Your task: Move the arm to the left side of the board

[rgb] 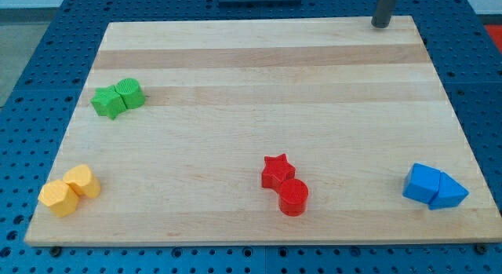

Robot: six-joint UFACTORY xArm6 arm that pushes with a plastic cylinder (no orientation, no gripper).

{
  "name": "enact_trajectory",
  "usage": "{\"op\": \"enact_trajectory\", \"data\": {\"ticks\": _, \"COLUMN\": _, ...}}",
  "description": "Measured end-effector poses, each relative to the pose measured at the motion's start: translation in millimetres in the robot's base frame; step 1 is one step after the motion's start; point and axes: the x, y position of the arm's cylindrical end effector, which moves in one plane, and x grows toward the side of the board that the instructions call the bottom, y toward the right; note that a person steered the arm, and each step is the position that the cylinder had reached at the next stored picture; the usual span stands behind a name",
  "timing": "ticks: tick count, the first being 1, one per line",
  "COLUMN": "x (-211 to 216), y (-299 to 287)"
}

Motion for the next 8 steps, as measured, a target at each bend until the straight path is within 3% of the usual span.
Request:
{"op": "enact_trajectory", "data": {"ticks": 3, "x": 36, "y": 40}}
{"op": "enact_trajectory", "data": {"ticks": 5, "x": 26, "y": 15}}
{"op": "enact_trajectory", "data": {"ticks": 8, "x": 23, "y": -304}}
